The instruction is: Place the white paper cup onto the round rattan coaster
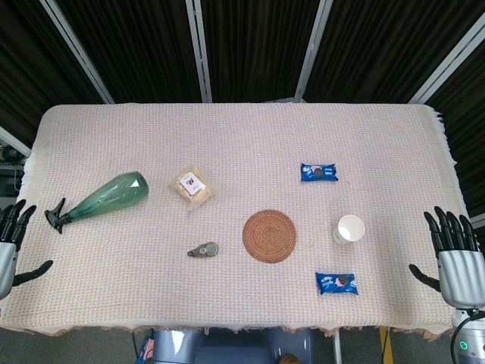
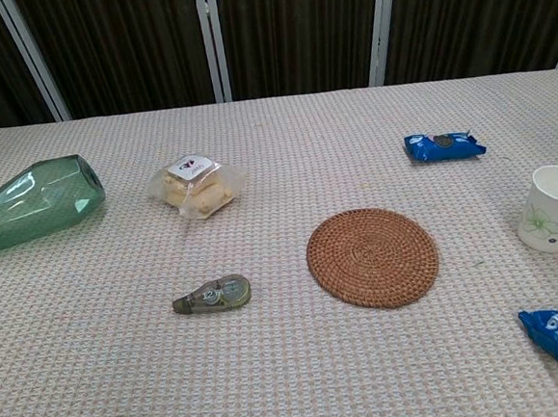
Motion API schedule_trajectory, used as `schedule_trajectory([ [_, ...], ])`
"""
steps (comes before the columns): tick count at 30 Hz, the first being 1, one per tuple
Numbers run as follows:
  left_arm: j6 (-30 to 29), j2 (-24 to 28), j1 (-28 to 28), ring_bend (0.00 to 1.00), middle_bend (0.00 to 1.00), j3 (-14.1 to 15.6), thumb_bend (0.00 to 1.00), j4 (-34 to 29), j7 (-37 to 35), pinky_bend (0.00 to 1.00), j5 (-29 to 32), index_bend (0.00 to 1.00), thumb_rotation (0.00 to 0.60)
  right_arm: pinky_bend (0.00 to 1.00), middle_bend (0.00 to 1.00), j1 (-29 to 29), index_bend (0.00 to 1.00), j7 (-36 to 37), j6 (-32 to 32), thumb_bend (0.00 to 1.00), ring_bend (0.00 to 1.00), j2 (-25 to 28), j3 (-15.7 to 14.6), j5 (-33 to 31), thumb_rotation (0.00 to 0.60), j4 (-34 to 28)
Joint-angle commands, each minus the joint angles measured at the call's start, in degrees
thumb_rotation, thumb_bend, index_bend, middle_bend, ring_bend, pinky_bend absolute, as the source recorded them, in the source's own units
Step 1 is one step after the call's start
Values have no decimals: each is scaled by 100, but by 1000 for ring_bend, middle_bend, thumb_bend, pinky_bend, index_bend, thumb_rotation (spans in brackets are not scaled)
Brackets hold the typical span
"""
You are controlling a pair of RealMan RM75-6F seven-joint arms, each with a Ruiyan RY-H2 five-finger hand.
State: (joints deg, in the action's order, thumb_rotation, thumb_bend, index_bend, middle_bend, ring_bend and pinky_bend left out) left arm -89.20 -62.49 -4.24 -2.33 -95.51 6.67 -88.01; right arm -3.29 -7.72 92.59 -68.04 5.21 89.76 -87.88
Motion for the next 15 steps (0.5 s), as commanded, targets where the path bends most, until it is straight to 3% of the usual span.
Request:
schedule_trajectory([
  [1, 6, 11, 3, 0, 0, -4, 0, -30, 46, 0, 11, 0, 600, 0, 0, 1, 0, -5, -23, 0, 0, -1, -9, -7, 600, 16],
  [9, -14, 31, 44, 0, 0, 20, 0, -102, 98, 0, 12, 0, 600, 0, 0, -121, 0, 61, -300, 0, 0, 49, -30, -24, 600, -72],
  [12, -53, 21, 50, 0, 0, -6, 0, -90, 135, 0, 12, 0, 600, 0, 0, -366, 0, 139, -700, 0, 0, 91, -32, 19, 600, -141],
  [15, -22, 1, 45, 0, 0, -22, 0, -117, 177, 0, 65, 0, 600, 0, 0, -833, 0, 147, -1528, 0, 0, 258, 14, -79, 600, -333],
])
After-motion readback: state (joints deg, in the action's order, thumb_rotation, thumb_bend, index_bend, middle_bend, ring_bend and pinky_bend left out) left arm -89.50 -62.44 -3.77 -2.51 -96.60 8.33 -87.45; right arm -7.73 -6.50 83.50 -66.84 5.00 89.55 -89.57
